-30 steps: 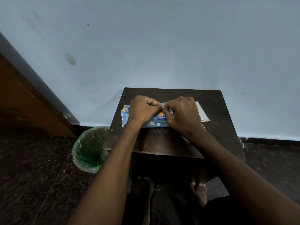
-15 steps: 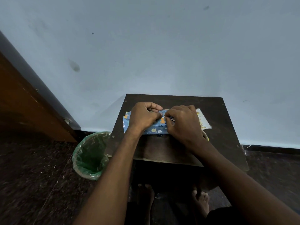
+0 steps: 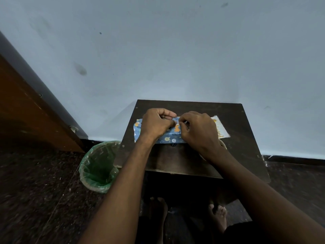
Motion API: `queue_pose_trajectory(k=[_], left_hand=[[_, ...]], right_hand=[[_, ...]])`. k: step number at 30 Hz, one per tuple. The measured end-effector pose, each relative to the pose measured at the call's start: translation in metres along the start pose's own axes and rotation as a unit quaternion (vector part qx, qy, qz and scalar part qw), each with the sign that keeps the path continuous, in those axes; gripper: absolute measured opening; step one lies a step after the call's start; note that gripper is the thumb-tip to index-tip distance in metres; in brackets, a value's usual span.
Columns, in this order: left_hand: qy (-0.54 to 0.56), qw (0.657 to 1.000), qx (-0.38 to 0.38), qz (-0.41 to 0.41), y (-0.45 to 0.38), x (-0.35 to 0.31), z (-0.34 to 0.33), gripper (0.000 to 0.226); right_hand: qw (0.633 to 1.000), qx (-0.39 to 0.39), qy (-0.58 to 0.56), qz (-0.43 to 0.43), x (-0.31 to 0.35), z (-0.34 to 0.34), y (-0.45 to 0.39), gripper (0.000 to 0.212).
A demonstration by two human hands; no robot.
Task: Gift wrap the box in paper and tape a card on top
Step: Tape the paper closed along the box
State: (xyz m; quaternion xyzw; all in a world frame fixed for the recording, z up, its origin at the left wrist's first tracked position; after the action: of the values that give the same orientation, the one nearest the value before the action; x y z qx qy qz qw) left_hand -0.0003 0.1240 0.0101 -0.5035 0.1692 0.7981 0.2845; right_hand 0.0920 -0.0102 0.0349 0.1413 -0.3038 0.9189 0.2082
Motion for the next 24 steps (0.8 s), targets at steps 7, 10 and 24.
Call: queue_pose_trajectory(k=[7,10,24], left_hand=[[-0.022,1.000,0.002,-0.007,0.001,-0.003,0.001,0.021],[-0.030,1.000,0.004,-0.006,0.000,-0.003,0.001,0.020],[-0.035,0.999,0.012,-0.009,0.001,-0.004,0.001,0.023]], right_hand=[[0.999,0.037,-0.038,0.006,-0.006,0.001,-0.004,0.008],[0.997,0.052,-0.057,-0.003,-0.009,-0.001,-0.005,0.010],[0.988,0.038,-0.127,-0.083,-0.021,0.000,-0.009,0.014]])
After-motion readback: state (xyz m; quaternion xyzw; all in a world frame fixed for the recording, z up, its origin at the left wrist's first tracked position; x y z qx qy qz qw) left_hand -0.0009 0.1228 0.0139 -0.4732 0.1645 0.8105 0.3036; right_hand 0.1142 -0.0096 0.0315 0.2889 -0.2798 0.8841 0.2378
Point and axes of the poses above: each hand's wrist, its own y-axis away from the middle knuckle, its own z-axis out of the back of the hand, x = y × z, the point moved 7 cm from there along -y, towards the middle knuckle, and after that the axes turned 1 degree about -x, right-handed, at the moved point
